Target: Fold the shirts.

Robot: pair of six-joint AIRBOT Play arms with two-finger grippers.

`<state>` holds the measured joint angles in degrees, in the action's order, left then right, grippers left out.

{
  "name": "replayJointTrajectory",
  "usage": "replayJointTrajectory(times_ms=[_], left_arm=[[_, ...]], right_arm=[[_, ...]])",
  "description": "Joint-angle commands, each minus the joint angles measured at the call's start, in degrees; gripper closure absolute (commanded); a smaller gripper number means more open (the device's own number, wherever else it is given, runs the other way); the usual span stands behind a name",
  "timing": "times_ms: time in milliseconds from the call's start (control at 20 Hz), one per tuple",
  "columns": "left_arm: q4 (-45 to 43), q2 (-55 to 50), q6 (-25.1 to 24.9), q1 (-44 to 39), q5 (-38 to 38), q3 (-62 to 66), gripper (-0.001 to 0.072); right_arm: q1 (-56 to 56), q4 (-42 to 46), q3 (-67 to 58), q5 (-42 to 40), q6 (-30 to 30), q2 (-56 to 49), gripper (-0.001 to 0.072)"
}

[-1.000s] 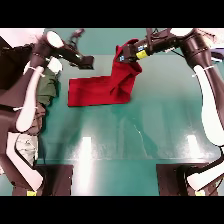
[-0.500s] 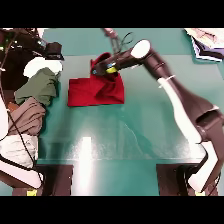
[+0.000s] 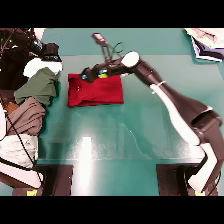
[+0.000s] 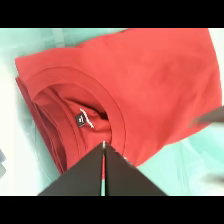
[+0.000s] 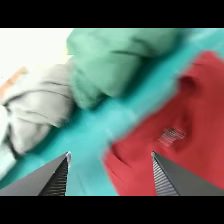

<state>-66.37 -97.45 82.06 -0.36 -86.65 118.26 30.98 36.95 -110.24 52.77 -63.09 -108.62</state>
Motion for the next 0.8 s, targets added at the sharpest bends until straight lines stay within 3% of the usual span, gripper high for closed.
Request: replayJointTrajectory(times_ms=[0, 100, 200, 350, 600, 750], left_arm=[[0.4, 0.0, 0.0, 0.0, -0.3, -3.0, 0.0685], [0.6, 0.0, 0.0, 0.0, -0.1, -5.0, 0.0686], [0.8, 0.0, 0.0, 0.0, 0.8, -5.2, 0.0686], [2.6, 0.1, 0.0, 0.0, 1.6, -5.2, 0.0686], [3.0, 0.1, -1.0, 0.0, 1.7, -5.2, 0.0686], [3.0, 0.1, -1.5, 0.0, 1.7, -5.2, 0.0686]], right_arm=[[-9.3, 2.3, 8.0, 7.4, -3.1, 6.1, 0.0119], [-16.0, 2.1, 12.0, 12.0, -5.6, 6.4, 0.0117], [-21.2, 1.0, 15.9, 15.5, -7.0, 5.1, 0.0065], [-25.0, -2.1, 20.4, 16.2, -8.9, 1.5, 0.0065], [-22.4, -10.9, 20.3, 14.7, -8.9, -4.9, 0.0066], [-18.4, -11.0, 15.8, 13.9, -9.2, -8.3, 0.0088]])
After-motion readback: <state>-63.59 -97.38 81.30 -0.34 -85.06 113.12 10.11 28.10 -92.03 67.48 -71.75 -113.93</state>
